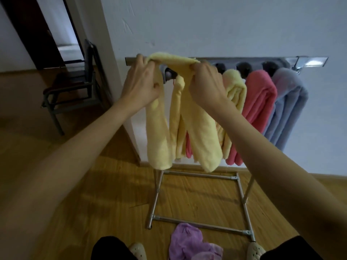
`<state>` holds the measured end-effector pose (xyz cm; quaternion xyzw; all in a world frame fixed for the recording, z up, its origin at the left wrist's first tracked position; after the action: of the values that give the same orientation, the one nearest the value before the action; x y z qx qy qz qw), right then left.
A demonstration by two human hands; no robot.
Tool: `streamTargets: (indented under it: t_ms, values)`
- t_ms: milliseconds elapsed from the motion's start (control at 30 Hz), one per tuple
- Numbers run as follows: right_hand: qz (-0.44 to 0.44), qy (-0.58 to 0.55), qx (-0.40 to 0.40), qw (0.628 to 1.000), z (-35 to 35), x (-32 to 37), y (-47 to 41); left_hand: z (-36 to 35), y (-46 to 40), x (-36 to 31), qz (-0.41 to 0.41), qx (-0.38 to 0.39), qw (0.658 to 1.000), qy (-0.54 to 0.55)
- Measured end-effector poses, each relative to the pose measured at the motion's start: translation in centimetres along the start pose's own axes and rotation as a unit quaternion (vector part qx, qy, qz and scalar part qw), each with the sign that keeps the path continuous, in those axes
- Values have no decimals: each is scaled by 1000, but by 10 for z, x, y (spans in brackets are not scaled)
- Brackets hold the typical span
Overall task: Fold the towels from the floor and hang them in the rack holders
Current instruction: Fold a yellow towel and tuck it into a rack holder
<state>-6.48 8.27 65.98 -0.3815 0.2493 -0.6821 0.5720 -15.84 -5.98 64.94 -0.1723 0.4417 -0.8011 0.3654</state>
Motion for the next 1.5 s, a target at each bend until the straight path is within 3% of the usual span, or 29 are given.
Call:
streamTargets:
  t_ms: [200, 333, 667, 900, 1133, 1367, 1433, 1500]
  values:
    - [-75, -87, -24, 993, -26, -3, 8, -30, -23, -10, -19, 25, 999, -18]
    - [-67, -204, -69, 974, -58, 3, 15, -53, -24, -15, -38, 37, 998, -17]
    - [-112, -369, -20, 922, -114, -33, 46, -88, 11, 11, -49, 84, 994, 44]
    - [-58, -359, -4, 931, -129, -61, 65, -114, 38, 20, -121, 103, 987, 12]
    - [-93, -376, 19, 922, -128, -73, 57, -136, 81, 33, -137, 175, 974, 33]
    - [-84, -359, 31, 929, -130, -75, 55, -135, 75, 56, -4, 122, 982, -142]
    - [-80, -357, 31, 930, -129, -75, 54, -145, 80, 51, -14, 151, 982, -110]
    - [-79, -355, 31, 931, -127, -76, 53, -155, 86, 42, -29, 223, 974, 39]
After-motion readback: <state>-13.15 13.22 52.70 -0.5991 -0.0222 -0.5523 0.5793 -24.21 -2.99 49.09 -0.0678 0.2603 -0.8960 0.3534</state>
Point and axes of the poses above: each hand's wrist, its own y-axis away from the middle knuckle, its own z-axis out of the back of the hand, x = y × z, the point moved 3 cm from there along -y, towards the middle knuckle, and after that the axes turned 10 degrees about -x, right-handed, at the moved point
